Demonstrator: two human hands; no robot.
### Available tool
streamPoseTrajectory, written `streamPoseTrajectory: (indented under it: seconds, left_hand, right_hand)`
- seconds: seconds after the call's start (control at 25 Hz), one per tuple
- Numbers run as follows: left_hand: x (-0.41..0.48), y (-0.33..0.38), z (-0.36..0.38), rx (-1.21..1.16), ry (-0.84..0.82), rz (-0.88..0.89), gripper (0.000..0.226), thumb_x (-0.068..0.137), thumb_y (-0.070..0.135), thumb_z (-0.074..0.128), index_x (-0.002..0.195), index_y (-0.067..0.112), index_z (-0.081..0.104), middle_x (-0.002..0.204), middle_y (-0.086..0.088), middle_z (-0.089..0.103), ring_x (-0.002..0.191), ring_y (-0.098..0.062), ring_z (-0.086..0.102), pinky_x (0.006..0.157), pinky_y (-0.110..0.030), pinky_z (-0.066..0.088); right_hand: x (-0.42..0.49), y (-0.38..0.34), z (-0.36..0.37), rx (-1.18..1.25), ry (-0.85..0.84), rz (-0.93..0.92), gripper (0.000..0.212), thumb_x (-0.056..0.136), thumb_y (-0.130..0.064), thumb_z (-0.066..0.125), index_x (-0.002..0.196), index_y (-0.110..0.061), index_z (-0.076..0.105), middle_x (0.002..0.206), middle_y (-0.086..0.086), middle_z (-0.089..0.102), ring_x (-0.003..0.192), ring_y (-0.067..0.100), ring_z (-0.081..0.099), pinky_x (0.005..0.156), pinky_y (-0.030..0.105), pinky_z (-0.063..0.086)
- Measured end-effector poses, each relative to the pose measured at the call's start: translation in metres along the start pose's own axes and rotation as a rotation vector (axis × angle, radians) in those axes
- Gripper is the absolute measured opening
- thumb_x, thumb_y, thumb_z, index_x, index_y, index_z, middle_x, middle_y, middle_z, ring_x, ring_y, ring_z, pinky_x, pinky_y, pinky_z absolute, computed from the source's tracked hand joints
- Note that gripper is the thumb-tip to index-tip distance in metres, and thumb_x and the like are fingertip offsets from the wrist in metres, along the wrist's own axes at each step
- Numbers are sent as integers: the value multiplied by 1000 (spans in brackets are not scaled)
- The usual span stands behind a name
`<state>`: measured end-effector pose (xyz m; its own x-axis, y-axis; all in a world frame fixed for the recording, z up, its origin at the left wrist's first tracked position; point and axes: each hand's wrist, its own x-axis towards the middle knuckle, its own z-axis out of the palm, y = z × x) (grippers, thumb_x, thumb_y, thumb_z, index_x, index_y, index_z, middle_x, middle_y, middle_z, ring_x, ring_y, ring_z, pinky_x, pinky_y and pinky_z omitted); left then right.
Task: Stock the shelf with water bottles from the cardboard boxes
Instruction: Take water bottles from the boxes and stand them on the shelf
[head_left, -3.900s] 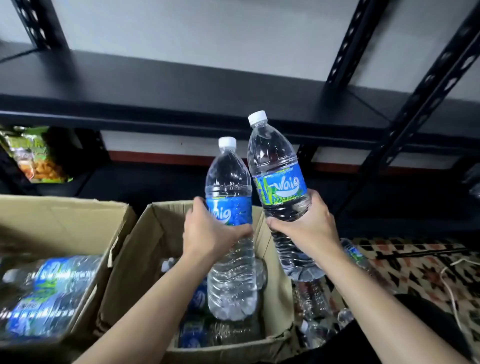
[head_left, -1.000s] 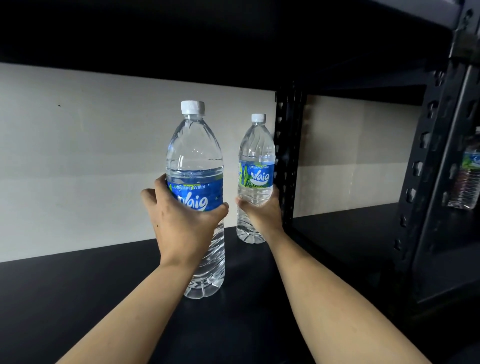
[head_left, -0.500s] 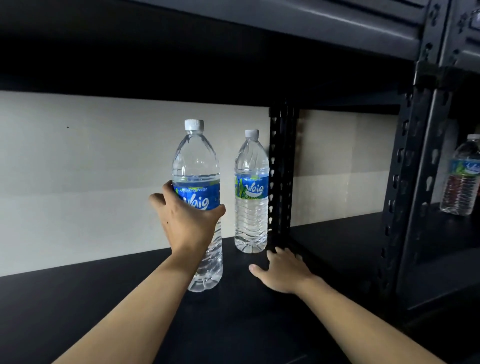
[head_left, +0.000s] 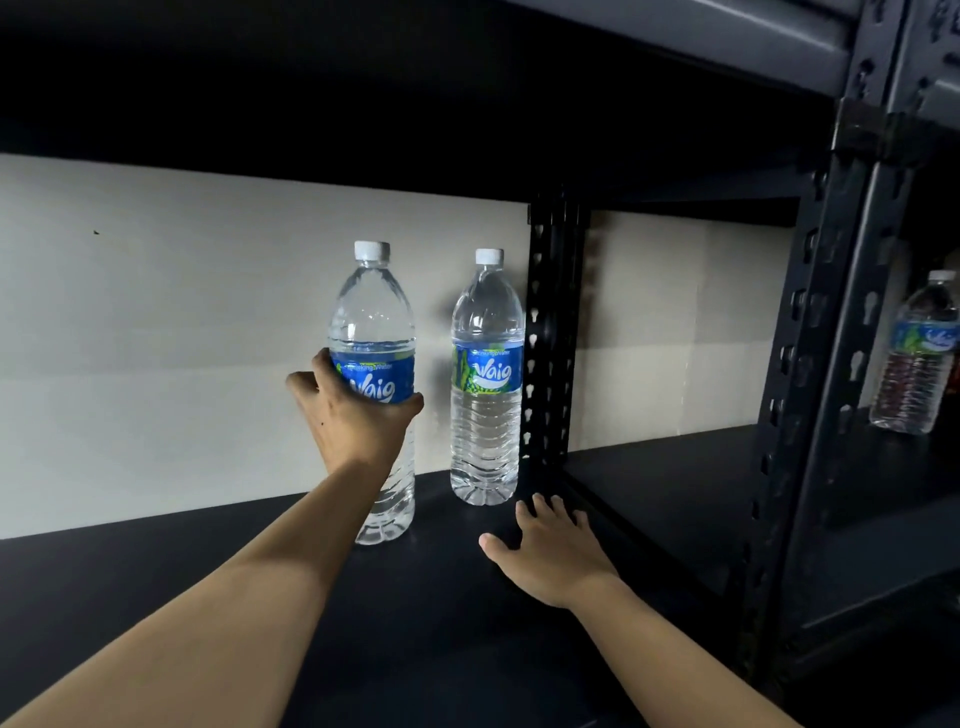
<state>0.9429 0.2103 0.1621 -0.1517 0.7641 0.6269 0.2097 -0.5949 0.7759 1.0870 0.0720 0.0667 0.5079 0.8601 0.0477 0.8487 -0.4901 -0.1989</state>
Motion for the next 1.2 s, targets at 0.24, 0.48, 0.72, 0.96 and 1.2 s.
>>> streamPoseTrajectory:
  seconds: [0.24,0.48,0.72,0.96,1.2]
  left_hand:
    - [-20,-25,-12,-24,-233,-80,119,55,22,94,147,18,19,139,-11,33,130,-25,35,113,-36,30]
    - [-61,-71,-32,102,-385,-296,84,62,34,92,123,12,38,127,-8,57,119,-27,54,95,-35,44]
    - [-57,-69,-24,174,-343,-293,71,61,42,89,100,13,37,116,-8,56,111,-30,54,81,-34,44]
    - [-56,-74,-11,292,-398,-272,72,76,50,77,119,9,37,129,-14,53,121,-32,50,88,-37,40]
    - [-55,-77,-5,379,-428,-277,76,79,58,69,127,11,33,133,-11,53,123,-31,52,89,-38,42]
  right_hand:
    - [-1,-1,-2,-6,0,-5,86,92,-69,27,156,-14,16,164,8,6,151,25,-2,121,46,1]
    - [-2,-1,-3,-26,45,-13,84,92,-69,29,155,-14,22,164,7,11,151,25,3,121,45,5]
    - [1,-2,-1,-32,51,-4,86,91,-71,30,155,-15,22,164,7,11,151,24,4,121,44,6]
    - [2,-2,0,-49,62,0,85,91,-71,30,155,-15,24,164,7,13,151,25,6,120,45,8]
    - [3,-1,1,-54,72,-8,85,90,-71,30,154,-14,26,163,7,15,151,26,7,120,45,9]
